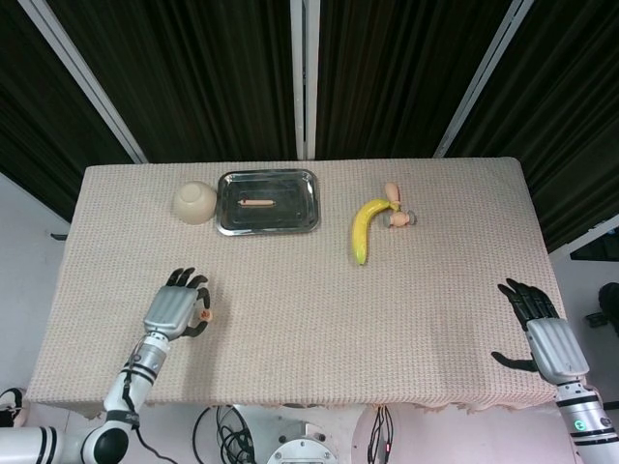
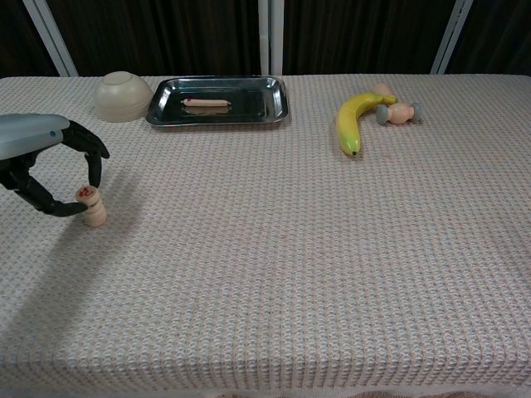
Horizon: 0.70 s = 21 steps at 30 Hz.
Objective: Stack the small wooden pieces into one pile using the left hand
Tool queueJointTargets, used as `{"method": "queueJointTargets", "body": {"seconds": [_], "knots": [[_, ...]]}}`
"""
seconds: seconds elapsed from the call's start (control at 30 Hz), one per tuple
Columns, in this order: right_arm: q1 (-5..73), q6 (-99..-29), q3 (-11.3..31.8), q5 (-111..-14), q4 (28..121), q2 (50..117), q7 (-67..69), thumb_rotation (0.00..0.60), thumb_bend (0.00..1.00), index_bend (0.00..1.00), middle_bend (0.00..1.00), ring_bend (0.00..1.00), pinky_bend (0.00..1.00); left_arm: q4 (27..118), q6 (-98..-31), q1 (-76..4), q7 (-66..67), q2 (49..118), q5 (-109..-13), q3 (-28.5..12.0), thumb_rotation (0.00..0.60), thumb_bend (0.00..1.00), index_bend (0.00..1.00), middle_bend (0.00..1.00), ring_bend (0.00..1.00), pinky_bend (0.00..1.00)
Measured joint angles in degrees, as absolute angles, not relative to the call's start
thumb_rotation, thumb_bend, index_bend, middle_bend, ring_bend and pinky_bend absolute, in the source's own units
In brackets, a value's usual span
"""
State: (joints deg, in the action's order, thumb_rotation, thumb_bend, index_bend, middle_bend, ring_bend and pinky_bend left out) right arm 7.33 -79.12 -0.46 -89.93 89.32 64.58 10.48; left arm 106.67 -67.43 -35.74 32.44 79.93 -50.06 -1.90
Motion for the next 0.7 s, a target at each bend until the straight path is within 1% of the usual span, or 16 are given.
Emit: {"method": "queueJointTargets", "body": {"seconds": [0.7], "knots": [[7.22, -78.96, -0.60, -89.51, 89.27, 64.63, 10.22, 0.600, 0.00, 0.00, 0.00, 0.00, 0.00, 105.31, -66.58, -34.46, 30.74, 79.85, -50.65, -2.57, 0.600, 0.30, 0.50, 0.17, 0.00, 0.00]]}}
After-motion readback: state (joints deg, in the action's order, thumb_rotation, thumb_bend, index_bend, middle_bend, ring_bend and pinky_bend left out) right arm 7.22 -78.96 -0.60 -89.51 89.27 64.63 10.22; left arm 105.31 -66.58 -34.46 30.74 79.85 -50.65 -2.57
